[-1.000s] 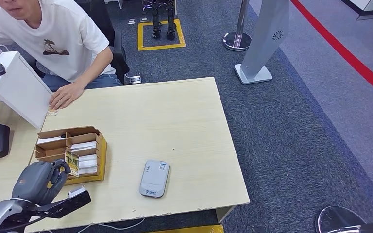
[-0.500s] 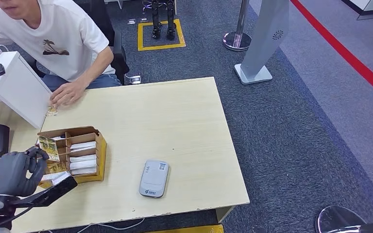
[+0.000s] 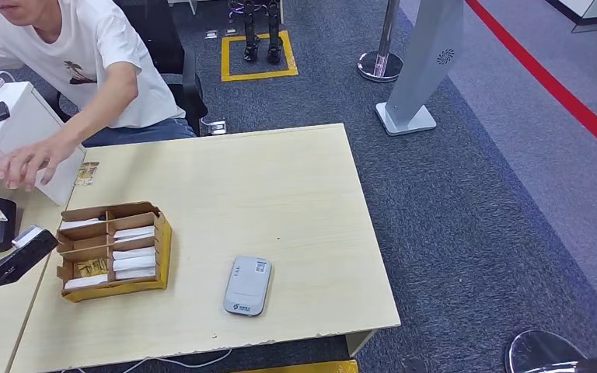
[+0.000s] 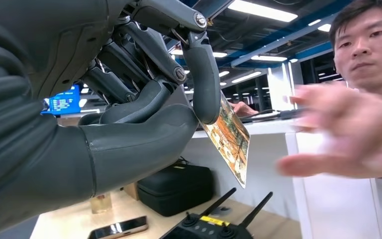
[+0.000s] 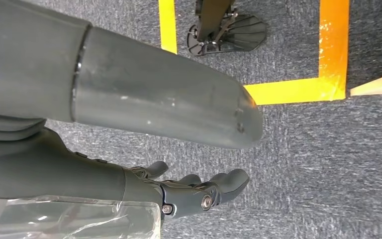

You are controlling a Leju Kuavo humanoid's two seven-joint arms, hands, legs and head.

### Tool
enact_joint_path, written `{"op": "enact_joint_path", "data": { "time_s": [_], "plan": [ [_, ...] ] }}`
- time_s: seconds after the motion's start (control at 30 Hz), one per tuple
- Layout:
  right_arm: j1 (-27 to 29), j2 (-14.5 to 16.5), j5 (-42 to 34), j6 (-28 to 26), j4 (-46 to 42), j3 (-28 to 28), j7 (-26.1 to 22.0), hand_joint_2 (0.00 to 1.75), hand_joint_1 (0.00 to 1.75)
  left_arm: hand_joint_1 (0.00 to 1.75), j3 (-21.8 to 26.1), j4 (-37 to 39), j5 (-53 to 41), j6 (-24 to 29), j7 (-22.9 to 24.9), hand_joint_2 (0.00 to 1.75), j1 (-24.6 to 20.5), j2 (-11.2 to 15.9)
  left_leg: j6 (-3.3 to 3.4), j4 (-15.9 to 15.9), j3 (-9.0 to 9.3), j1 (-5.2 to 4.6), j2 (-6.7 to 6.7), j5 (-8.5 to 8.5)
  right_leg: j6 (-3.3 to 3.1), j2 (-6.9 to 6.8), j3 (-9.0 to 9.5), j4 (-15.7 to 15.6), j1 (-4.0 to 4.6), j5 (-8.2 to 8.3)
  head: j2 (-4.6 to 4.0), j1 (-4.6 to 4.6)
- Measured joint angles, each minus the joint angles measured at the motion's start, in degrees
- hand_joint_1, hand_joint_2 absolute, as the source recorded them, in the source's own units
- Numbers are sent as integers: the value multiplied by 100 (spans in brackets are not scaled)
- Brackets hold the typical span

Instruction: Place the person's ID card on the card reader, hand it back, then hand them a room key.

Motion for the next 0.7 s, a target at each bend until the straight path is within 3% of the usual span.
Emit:
{"op": "enact_joint_path", "data": {
  "time_s": [0.33,0.7],
  "plan": [
    [-123,0,63,45,-17,56,43,0,0,175,-489,1246,-197,-41,13,175,-1303,-493,-2,3,1,-2,1,2,0,0,0,0,-1,3,2,0],
    [-124,0,62,6,-19,106,64,0,0,175,-749,1673,-172,-4,38,175,-1581,-804,0,2,0,-1,11,-1,0,13,-7,-1,-1,1,1,-1]
  ]
}}
